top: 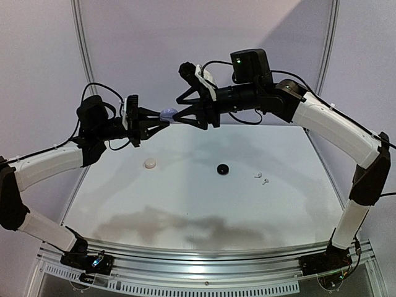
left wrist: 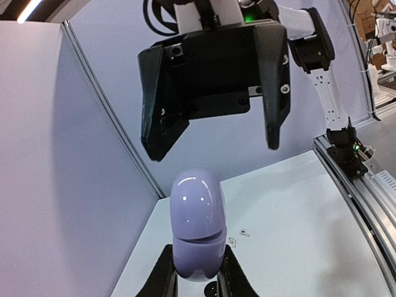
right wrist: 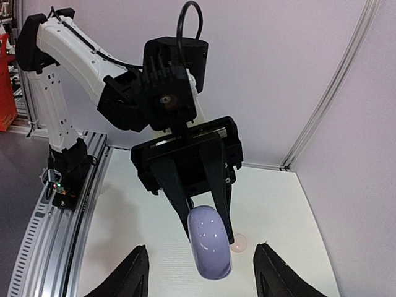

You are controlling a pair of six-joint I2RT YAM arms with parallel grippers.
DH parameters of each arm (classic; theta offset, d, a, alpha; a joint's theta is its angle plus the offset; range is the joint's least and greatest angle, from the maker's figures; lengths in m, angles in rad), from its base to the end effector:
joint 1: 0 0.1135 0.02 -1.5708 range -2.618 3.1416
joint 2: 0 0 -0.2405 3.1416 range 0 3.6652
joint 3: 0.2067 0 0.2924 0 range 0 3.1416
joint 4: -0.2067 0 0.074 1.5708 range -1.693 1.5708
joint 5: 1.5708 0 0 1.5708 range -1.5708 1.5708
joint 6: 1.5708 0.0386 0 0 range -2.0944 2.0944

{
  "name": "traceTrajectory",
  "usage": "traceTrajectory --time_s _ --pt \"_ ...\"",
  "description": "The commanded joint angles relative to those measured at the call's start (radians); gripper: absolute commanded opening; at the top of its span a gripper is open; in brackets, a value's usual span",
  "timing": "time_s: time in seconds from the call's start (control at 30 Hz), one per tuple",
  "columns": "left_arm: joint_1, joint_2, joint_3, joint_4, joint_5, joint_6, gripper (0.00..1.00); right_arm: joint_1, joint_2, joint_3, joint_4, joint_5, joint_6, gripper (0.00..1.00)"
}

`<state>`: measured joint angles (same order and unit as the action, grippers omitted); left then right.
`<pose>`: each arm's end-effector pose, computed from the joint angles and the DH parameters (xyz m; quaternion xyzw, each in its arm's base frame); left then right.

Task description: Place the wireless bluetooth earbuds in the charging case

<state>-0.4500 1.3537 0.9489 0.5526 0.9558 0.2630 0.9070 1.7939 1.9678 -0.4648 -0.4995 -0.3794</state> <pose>0.3015 -0.1807 0.3050 0.5288 0.4218 -0.3618 0.6416 0.2615 0.3643 0.4257 -0.5843 0.5334 0.3423 0.5069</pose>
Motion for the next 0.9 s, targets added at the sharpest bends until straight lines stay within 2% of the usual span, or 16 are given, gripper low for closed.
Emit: traceTrajectory --time_s 0.0,0.23,0.33,0.47,0.6,0.7,0.87 --pt "-0.007 -0.025 -0.013 -0.045 0.019 0.124 0.0 0.001 0.079 0.055 -0.069 -0.06 0.029 0.56" --pt "-0.012 -0.026 -0.012 -0.051 0.021 0.147 0.0 0.001 0.125 0.099 -0.068 -0.088 0.055 0.33" --pt "-0.012 -0.027 -0.01 -0.037 -0.003 0.115 0.0 0.003 0.131 0.096 -0.077 -0.084 0.055 0.27" --pt "-0.009 -0.017 0.008 -0.02 -0.063 -0.024 0.0 0.053 0.129 0.09 -0.132 0.039 -0.025 0.25" --pt "-0.003 -0.012 0.02 -0.014 -0.037 -0.184 0.0 0.111 0.128 0.056 -0.168 0.23 -0.206 0.24" --pt "0.001 -0.009 0.022 -0.011 -0.016 -0.288 0.0 0.115 0.105 0.004 -0.129 0.273 -0.23 0.25" --pt "0.007 -0.002 0.036 -0.007 0.002 -0.371 0.0 0.14 0.083 -0.038 -0.122 0.371 -0.316 0.25"
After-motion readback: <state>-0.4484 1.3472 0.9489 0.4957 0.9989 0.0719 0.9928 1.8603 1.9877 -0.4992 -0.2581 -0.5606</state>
